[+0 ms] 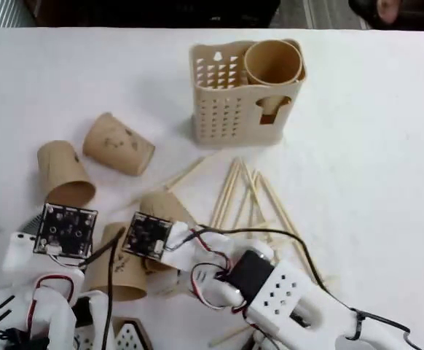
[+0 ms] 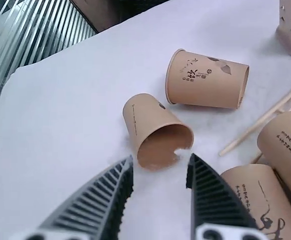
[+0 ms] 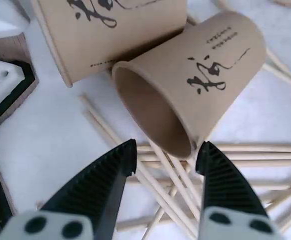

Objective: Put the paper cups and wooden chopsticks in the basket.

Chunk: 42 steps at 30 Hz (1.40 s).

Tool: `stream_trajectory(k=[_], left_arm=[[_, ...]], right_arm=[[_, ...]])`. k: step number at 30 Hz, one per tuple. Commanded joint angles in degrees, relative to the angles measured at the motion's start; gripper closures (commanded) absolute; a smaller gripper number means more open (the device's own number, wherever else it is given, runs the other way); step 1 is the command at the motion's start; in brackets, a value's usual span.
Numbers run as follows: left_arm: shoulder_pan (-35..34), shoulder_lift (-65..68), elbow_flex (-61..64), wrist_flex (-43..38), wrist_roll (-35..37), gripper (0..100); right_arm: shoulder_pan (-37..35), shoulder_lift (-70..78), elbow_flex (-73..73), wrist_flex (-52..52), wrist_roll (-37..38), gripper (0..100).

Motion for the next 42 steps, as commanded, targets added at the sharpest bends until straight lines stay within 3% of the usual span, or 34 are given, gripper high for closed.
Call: stream_trajectory(k=[1,6,11,17,20,24,31,36,42], left_arm=[[-0.57,0.84,-1.58,0.18,-0.26,82],[-0.57,0.84,-1.58,0.35,-0.26,82],[-0.40,0.66,-0.79,2.46,-0.35,82],[-0.13,0.84,3.52,0.35,-0.88,81],[1.63,0.92,5.19,0.53,-5.19,82],[1.63,1.80,4.31,0.09,-6.86,82],[-0.84,26.86,-10.73,0.88,-9.93,81],[-1.45,45.23,-22.68,6.68,-17.93,81],[-6.20,54.37,-24.97,0.62,-19.34,67]], right_arm=[[-0.22,-1.36,2.46,-6.73,-0.26,79.6],[2.77,-1.36,10.11,-19.38,-0.53,80.7],[9.71,-1.80,10.64,-23.87,-0.09,98.8],[14.11,-1.89,6.15,-18.42,-0.26,97.8],[17.19,-1.89,1.23,-12.79,-0.62,97.8],[21.05,-1.98,-2.11,-9.63,-5.19,97.8],[25.45,-1.98,-1.85,-9.63,-6.33,97.8],[27.91,-1.98,1.14,-11.91,-6.33,97.8],[29.85,-1.98,2.81,-13.23,-6.33,97.8]])
